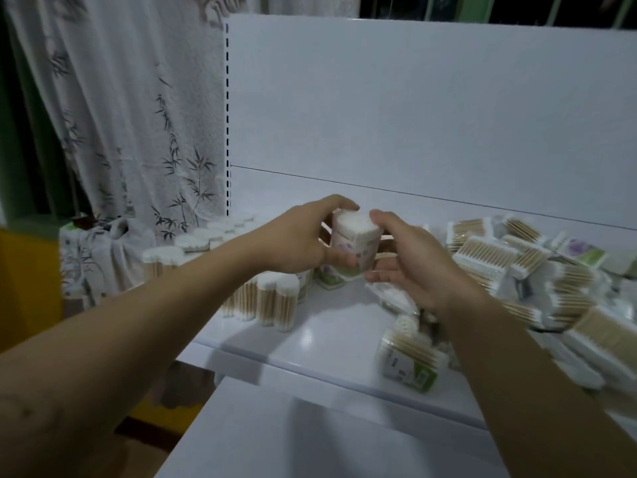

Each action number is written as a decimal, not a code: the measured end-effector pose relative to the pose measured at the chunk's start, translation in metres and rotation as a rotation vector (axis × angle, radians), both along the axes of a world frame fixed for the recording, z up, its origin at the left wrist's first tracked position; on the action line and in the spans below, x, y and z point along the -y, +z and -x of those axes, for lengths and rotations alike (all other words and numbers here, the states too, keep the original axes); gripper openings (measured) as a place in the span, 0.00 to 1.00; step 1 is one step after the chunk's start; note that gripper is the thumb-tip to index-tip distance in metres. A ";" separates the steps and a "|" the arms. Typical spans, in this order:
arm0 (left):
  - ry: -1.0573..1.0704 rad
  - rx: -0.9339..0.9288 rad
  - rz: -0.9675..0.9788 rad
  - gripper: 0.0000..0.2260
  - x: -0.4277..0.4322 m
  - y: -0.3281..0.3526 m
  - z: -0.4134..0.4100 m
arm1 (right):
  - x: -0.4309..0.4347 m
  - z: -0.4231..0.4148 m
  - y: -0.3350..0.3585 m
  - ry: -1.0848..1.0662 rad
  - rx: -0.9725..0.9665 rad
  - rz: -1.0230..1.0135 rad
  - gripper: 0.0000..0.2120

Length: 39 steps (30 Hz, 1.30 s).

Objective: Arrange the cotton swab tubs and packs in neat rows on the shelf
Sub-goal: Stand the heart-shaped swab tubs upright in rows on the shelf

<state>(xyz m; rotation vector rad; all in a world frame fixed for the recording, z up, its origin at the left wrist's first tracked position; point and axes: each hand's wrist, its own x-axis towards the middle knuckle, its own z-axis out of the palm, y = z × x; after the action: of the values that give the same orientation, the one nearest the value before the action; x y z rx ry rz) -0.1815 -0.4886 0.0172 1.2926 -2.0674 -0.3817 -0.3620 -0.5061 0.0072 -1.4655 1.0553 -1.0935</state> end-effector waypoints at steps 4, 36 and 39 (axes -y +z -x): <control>0.029 0.026 0.031 0.29 0.016 0.003 -0.006 | 0.005 0.000 0.011 -0.163 -0.364 0.305 0.18; -0.026 0.717 -0.021 0.13 0.063 -0.010 -0.068 | 0.050 -0.095 -0.047 -0.372 -0.992 0.248 0.12; -0.046 0.710 0.023 0.13 0.065 -0.007 -0.066 | 0.046 -0.091 -0.043 -0.344 -1.099 0.281 0.26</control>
<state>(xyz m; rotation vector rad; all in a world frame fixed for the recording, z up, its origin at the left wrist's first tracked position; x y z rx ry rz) -0.1160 -0.5539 0.0100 1.5114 -2.6667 0.1123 -0.2711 -0.5518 -0.0358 -2.2473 2.0166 -0.6114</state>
